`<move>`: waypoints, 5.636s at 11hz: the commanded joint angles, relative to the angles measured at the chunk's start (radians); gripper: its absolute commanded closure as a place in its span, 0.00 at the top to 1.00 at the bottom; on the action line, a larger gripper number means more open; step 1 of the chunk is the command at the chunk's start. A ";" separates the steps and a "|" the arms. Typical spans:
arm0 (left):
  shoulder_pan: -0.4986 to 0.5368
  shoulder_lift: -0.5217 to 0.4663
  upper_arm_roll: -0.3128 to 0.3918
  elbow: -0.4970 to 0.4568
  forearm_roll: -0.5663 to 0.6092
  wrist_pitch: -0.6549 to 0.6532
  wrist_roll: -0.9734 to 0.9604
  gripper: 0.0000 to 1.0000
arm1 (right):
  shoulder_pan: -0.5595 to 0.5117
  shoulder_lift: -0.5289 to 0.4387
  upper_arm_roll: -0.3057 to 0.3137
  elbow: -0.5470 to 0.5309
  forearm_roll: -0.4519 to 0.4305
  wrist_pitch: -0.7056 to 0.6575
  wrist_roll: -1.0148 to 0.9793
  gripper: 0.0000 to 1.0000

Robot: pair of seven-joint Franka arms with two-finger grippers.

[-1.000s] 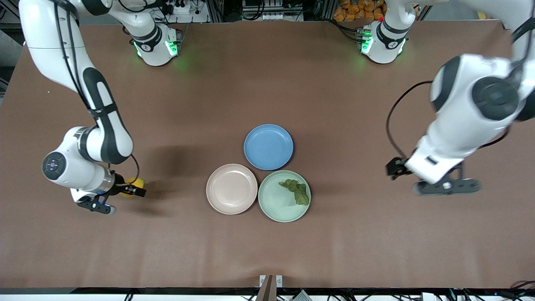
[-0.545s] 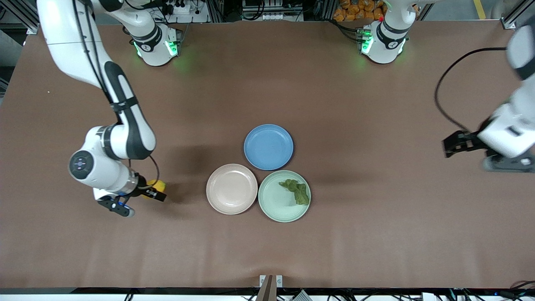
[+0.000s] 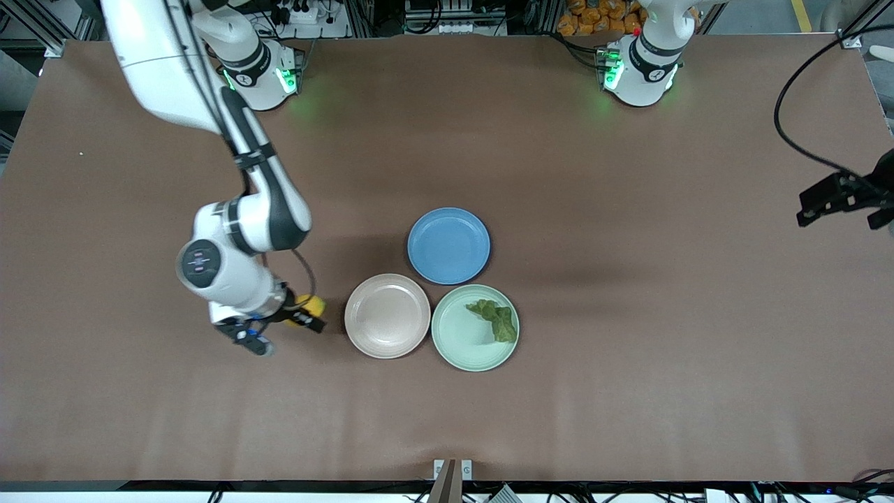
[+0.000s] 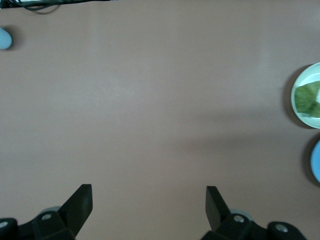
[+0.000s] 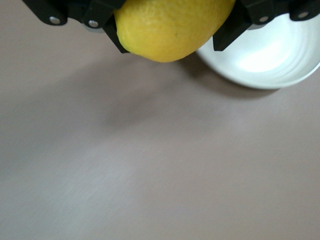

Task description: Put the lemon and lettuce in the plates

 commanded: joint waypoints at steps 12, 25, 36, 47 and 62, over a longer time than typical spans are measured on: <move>0.014 -0.065 -0.017 -0.058 -0.096 -0.043 -0.161 1.00 | 0.163 0.192 -0.007 0.162 0.007 0.109 0.074 0.60; -0.064 -0.066 0.053 -0.080 -0.075 -0.039 -0.159 1.00 | 0.148 0.181 -0.017 0.276 0.008 -0.062 0.071 1.00; -0.027 -0.086 0.055 -0.075 -0.089 -0.013 -0.143 1.00 | 0.006 0.105 -0.099 0.379 -0.055 -0.459 -0.361 1.00; -0.038 -0.071 0.041 -0.075 -0.025 -0.023 -0.152 1.00 | -0.143 -0.041 -0.185 0.370 -0.056 -0.644 -0.638 1.00; -0.040 -0.082 0.009 -0.074 0.019 -0.067 -0.159 1.00 | -0.226 -0.357 -0.193 0.369 -0.162 -0.857 -0.806 1.00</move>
